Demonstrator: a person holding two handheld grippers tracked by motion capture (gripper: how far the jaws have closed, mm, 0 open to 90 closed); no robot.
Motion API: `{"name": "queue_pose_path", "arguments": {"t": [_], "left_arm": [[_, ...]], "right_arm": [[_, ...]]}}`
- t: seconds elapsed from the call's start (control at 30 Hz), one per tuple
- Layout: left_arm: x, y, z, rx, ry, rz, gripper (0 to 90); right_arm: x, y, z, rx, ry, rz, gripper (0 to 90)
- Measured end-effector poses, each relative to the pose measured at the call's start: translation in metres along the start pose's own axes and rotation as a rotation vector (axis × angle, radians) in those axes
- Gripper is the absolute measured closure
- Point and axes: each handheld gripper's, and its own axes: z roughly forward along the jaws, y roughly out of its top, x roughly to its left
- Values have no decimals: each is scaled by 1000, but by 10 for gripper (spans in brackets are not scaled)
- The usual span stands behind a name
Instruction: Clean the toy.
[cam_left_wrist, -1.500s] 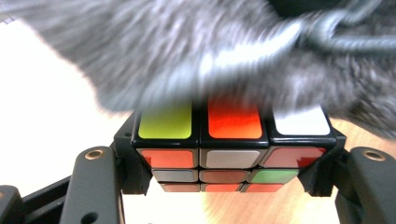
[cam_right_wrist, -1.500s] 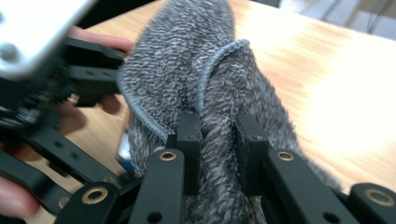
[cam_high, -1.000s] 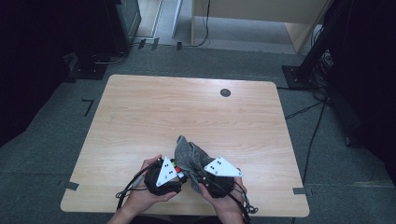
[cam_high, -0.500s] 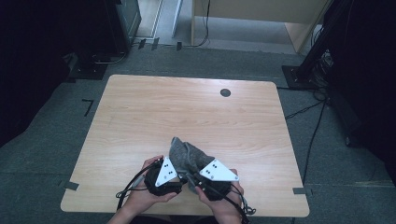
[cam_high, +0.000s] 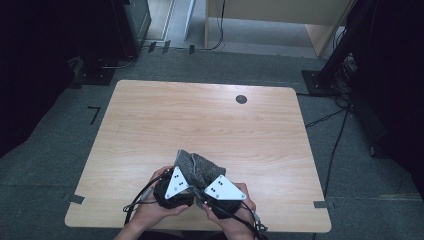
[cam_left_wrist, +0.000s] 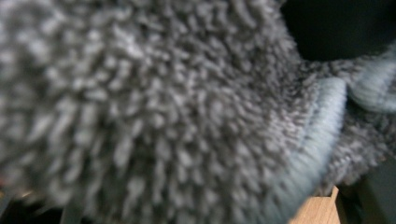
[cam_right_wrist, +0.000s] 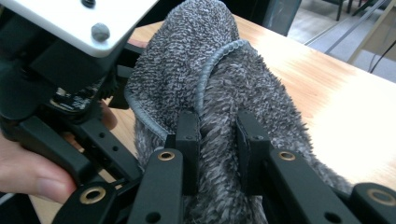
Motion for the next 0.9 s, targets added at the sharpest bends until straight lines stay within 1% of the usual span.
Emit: {"name": "queue_pose_path", "arguments": {"t": [0.03, 0.07, 0.13, 0.17, 0.2, 0.23, 0.27, 0.3, 0.33, 0.37, 0.4, 0.43, 0.47, 0.5, 0.53, 0.57, 0.6, 0.63, 0.67, 0.7, 0.73, 0.77, 0.8, 0.83, 0.9], "left_arm": [[0, 0, 0, 0, 0, 0, 339], [0, 0, -1, -2, 3, -4, 339], [-1, 0, 0, 0, 3, -1, 338], [-1, 0, 0, 0, 3, -1, 338], [-1, 0, 0, -7, -4, -9, 338], [-1, -1, 1, -15, 5, -20, 338], [-1, -1, 1, -15, 5, -20, 338], [-1, -1, 2, -18, 5, -35, 337], [-1, -1, 2, -22, 12, -36, 337], [-1, -2, 2, -22, 14, -35, 337], [-1, -2, 1, -24, 15, -32, 337], [-1, -1, 1, -27, 18, -32, 337], [-2, -1, 0, -30, 20, -30, 337], [-2, -1, 0, -30, 20, -30, 337], [-2, 0, 0, -29, 20, -25, 337], [-3, 0, 0, -26, 20, -21, 338], [-3, 0, 0, -24, 16, -20, 338], [-3, 0, 1, -25, 10, -25, 338], [-3, 0, 1, -25, 10, -25, 338], [-2, 0, 0, -30, 8, -33, 338], [0, 1, -1, -42, 8, -48, 337], [0, 1, -1, -42, 8, -48, 337], [2, 0, -3, -44, 14, -41, 337], [3, 0, -4, -45, 12, -41, 338], [3, 0, -4, -45, 11, -41, 338]], "right_arm": [[0, 0, 0, 0, 0, 0, 747], [-6, -1, 0, -6, -10, 21, 745], [-14, -3, -1, -7, -56, 51, 746], [-14, -3, -1, -7, -56, 51, 746], [-19, -5, -3, -1, -75, 93, 748], [-17, -5, -4, -6, -81, 96, 750], [-17, -5, -4, -6, -81, 96, 750], [-3, -4, -2, -16, -75, 69, 751], [2, -3, -1, -20, -63, 50, 750], [8, -2, 0, -14, -60, 43, 750], [10, -2, 1, -12, -63, 27, 750], [8, -1, 1, -13, -58, 31, 750], [3, -2, 0, -19, -48, 42, 750], [-3, -2, -1, -24, -54, 58, 750], [-3, -2, -1, -24, -54, 58, 750], [-8, -4, -2, -23, -78, 77, 750], [-16, -6, -4, -16, -97, 111, 751], [-16, -6, -5, -16, -96, 115, 751], [-13, -5, -5, -16, -99, 108, 751], [-9, -4, -5, -22, -88, 94, 751], [-3, -2, -5, -29, -60, 77, 750], [-3, -2, -5, -29, -60, 77, 750], [6, 0, -4, -35, -44, 26, 750], [8, 1, -3, -34, -46, 15, 749], [6, 1, -3, -37, -41, 18, 749]]}}
